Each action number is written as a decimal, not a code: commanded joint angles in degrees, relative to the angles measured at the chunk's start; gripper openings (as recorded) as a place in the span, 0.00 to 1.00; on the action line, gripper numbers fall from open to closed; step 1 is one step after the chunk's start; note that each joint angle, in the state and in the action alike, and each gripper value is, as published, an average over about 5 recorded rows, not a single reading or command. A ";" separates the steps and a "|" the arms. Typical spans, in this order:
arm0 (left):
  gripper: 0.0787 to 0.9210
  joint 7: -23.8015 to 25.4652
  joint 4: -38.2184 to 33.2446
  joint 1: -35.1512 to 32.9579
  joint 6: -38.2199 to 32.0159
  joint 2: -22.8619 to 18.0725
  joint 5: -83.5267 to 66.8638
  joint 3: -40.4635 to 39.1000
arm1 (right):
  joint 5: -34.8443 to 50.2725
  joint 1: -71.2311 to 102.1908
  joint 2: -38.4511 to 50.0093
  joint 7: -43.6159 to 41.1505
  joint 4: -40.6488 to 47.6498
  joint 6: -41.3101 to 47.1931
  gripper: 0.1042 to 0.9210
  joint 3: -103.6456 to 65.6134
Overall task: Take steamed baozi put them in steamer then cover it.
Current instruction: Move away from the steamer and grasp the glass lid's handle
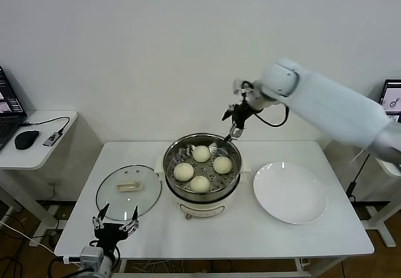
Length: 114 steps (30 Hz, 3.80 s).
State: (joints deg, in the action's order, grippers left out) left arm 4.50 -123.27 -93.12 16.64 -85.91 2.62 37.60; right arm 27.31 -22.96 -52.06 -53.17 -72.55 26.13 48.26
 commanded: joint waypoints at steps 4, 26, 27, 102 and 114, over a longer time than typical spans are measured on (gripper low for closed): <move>0.88 -2.40 1.62 0.37 -1.26 0.24 -1.44 -0.33 | 7.44 45.10 21.41 29.24 -24.57 -6.03 0.88 -49.09; 0.88 0.09 10.06 6.15 -10.72 1.82 27.03 0.72 | 6.73 109.07 -10.70 41.69 -35.82 -24.37 0.88 -95.66; 0.88 -0.13 10.61 6.54 -11.12 2.15 30.34 0.66 | 6.58 110.13 -11.48 41.83 -36.28 -24.34 0.88 -95.69; 0.88 -9.67 46.24 31.63 -10.36 13.74 62.04 -9.10 | 1.21 113.31 -15.19 40.29 -33.71 -27.15 0.88 -93.35; 0.88 -9.76 48.31 34.33 -9.49 13.11 62.02 -9.96 | 1.14 113.14 -14.95 40.11 -32.89 -27.36 0.88 -93.42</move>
State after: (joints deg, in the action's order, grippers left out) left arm -5.37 -76.11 -60.29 6.41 -72.67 64.76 27.87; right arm 28.51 90.15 -67.03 -13.00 -105.65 -1.12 -45.11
